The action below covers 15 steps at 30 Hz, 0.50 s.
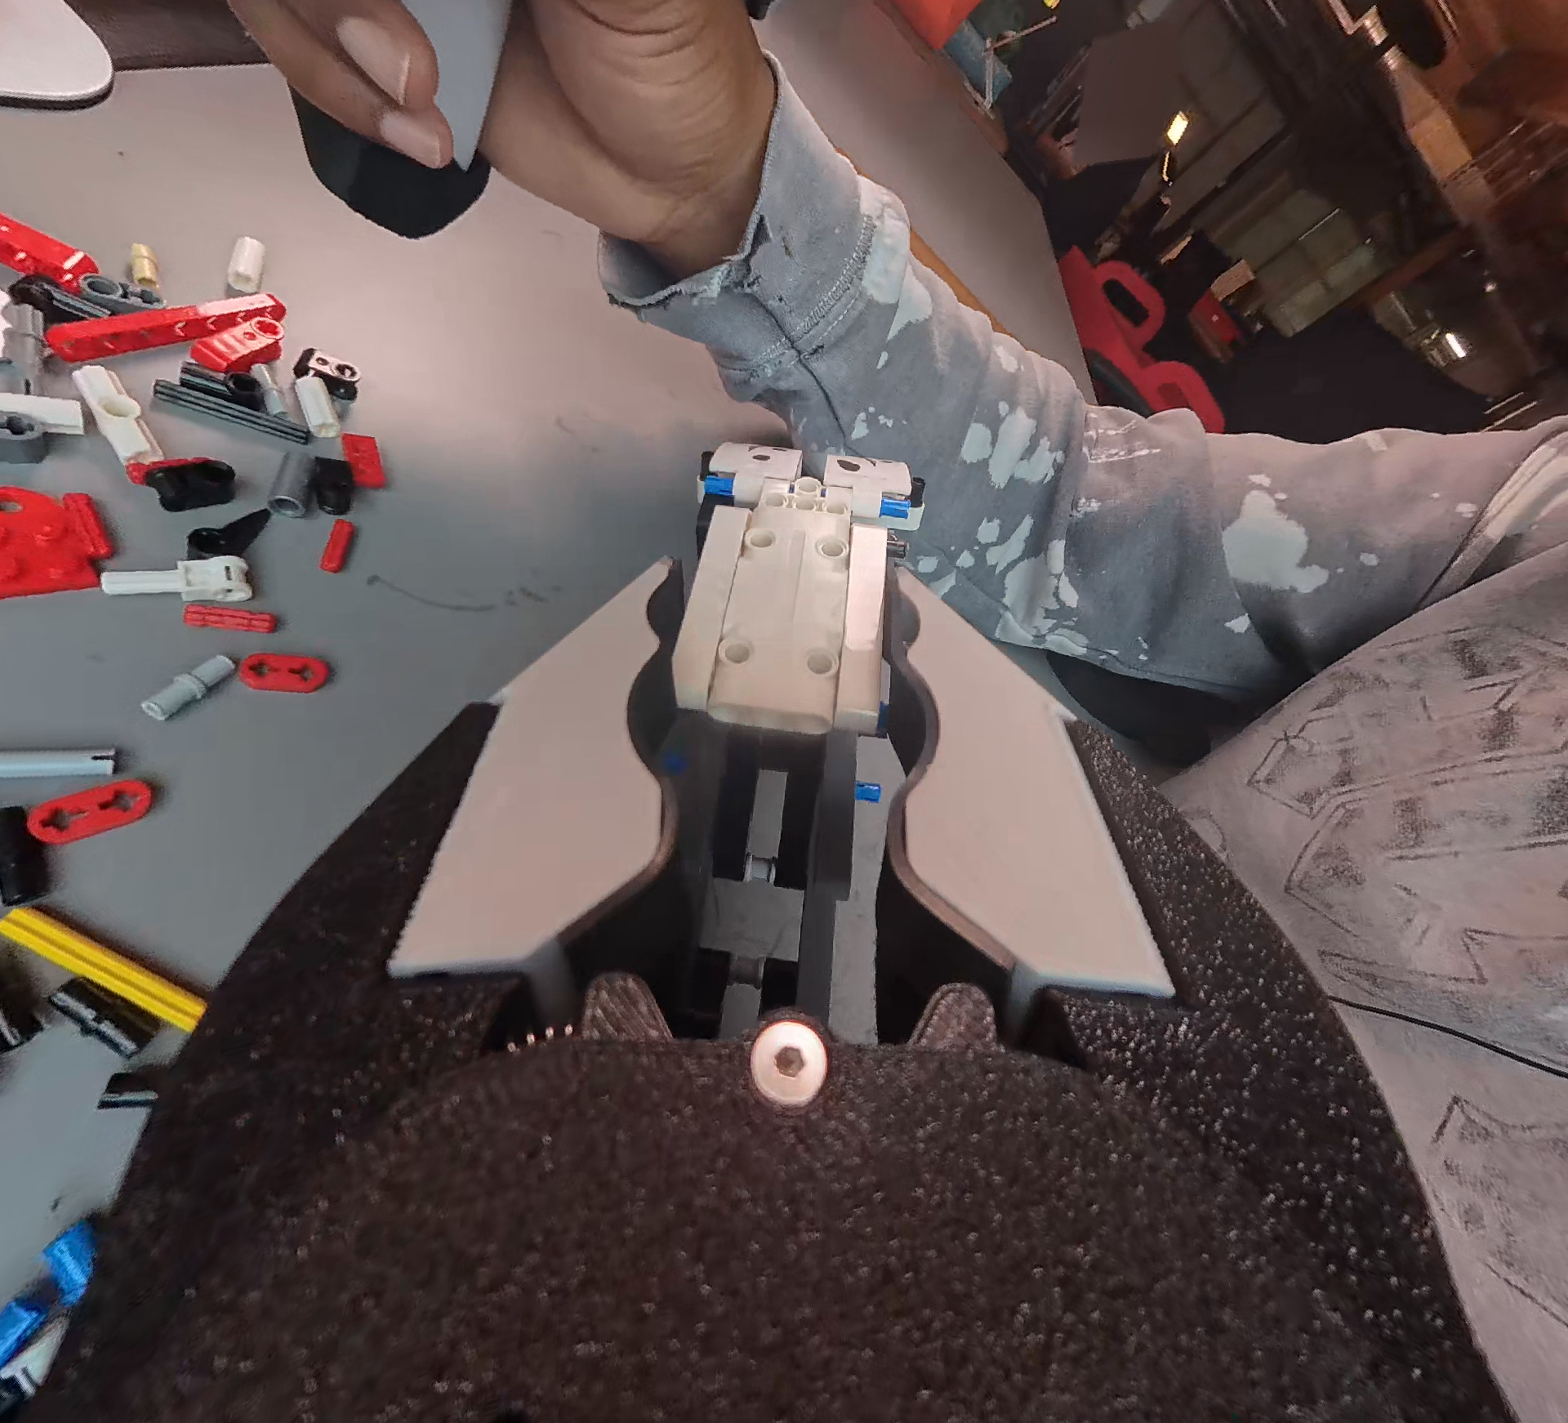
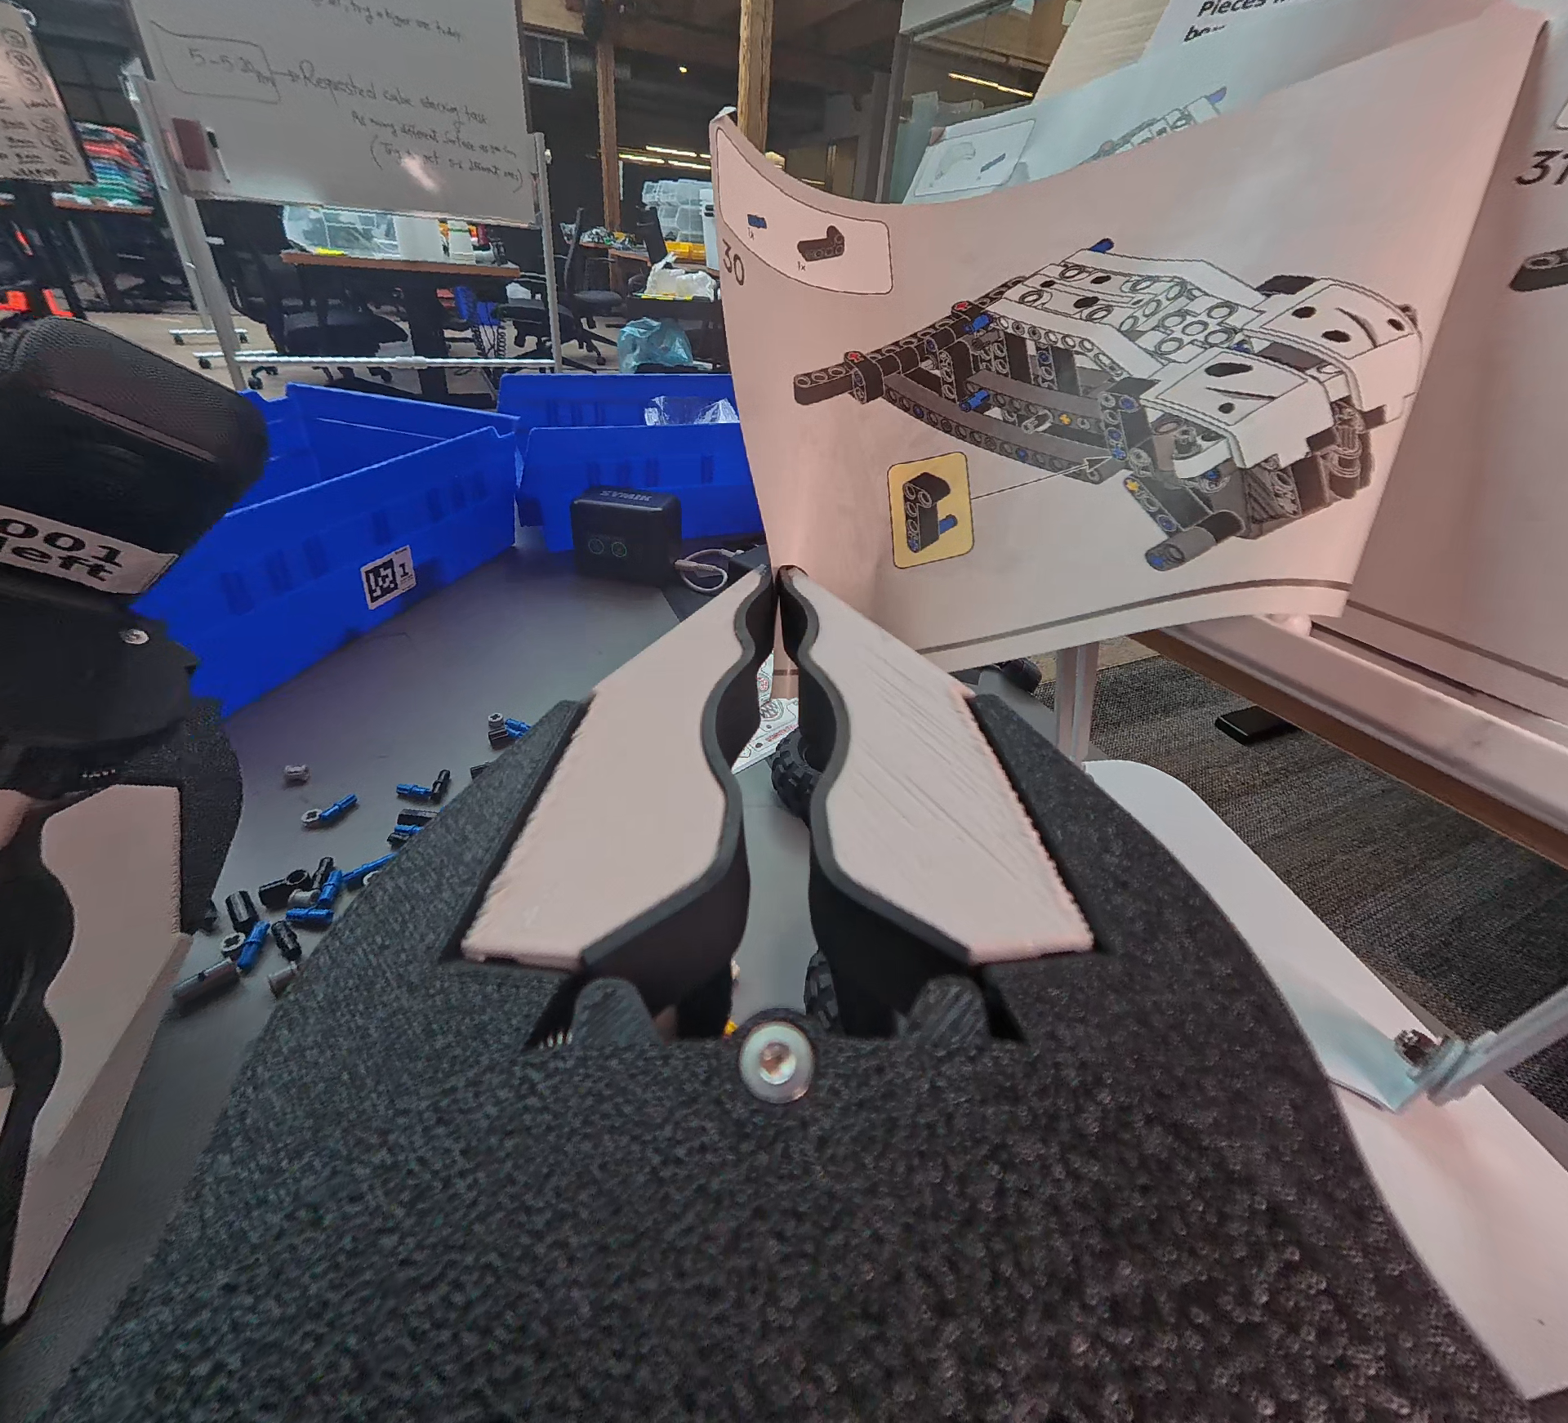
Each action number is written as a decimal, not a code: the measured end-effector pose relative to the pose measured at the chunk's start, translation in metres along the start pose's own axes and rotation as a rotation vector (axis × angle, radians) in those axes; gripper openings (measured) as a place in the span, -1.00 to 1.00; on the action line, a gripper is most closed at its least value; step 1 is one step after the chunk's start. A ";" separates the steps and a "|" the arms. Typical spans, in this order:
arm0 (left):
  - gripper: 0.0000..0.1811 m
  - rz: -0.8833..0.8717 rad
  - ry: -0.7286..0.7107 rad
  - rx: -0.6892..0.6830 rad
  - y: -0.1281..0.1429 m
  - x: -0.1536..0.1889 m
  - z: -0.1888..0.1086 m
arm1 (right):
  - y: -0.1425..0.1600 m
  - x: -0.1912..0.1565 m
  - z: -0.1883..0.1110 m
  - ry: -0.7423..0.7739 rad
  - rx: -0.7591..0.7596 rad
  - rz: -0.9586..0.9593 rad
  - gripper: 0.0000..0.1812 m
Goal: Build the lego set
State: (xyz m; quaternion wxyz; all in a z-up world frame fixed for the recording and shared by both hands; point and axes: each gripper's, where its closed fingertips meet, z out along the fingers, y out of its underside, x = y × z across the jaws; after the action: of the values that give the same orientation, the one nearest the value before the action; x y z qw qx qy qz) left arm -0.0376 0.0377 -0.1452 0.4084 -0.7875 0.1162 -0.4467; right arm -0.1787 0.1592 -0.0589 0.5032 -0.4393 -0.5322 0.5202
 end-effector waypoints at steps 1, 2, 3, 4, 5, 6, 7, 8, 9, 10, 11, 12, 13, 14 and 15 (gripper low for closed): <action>-0.49 -0.005 0.001 0.003 0.000 0.000 0.000 | 0.000 0.000 0.000 0.001 0.000 0.000 -1.00; -0.49 -0.010 0.002 0.004 0.000 -0.001 0.000 | 0.000 0.000 0.000 0.001 0.000 0.001 -1.00; -0.49 -0.012 0.003 0.006 -0.001 -0.001 -0.001 | 0.000 0.001 0.000 0.001 0.000 0.002 -1.00; -0.49 -0.016 0.003 0.007 -0.001 -0.002 -0.001 | 0.000 0.001 0.000 0.002 0.000 0.002 -1.00; -0.48 -0.024 0.004 0.009 -0.001 -0.002 -0.001 | 0.000 0.001 0.000 0.002 0.001 0.004 -1.00; -0.48 -0.039 0.005 0.012 -0.001 -0.003 -0.001 | 0.000 0.001 -0.001 0.002 0.003 0.005 -1.00; -0.49 -0.062 0.007 0.018 -0.002 -0.005 -0.002 | -0.001 0.002 -0.001 0.003 0.006 0.009 -1.00; -0.49 -0.092 0.010 0.025 -0.003 -0.006 -0.002 | -0.002 0.003 -0.002 0.006 0.012 0.014 -1.00; -0.49 -0.125 0.015 0.032 -0.004 -0.008 -0.003 | -0.004 0.005 -0.002 0.010 0.019 0.021 -1.00; -0.49 -0.160 0.020 0.039 -0.004 -0.010 -0.004 | -0.006 0.007 -0.004 0.018 0.028 0.030 -1.00; -0.49 -0.198 0.021 0.043 -0.005 -0.012 -0.005 | -0.008 0.010 -0.005 0.030 0.039 0.038 -1.00; -0.49 -0.234 0.021 0.046 -0.006 -0.015 -0.006 | -0.010 0.015 -0.007 0.046 0.051 0.046 -1.00; -0.49 -0.264 0.025 0.049 -0.007 -0.017 -0.007 | -0.012 0.019 -0.009 0.063 0.060 0.054 -1.00; -0.49 -0.288 0.032 0.051 -0.007 -0.018 -0.008 | -0.013 0.023 -0.010 0.078 0.069 0.064 -1.00; -0.50 -0.308 0.039 0.053 -0.008 -0.020 -0.008 | -0.015 0.026 -0.012 0.088 0.079 0.074 -1.00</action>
State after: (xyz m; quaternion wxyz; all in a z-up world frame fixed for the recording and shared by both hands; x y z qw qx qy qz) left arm -0.0566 0.0492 -0.1492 0.3534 -0.7761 -0.0102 -0.5222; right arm -0.1686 0.1856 -0.0428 0.5235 -0.4609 -0.4721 0.5391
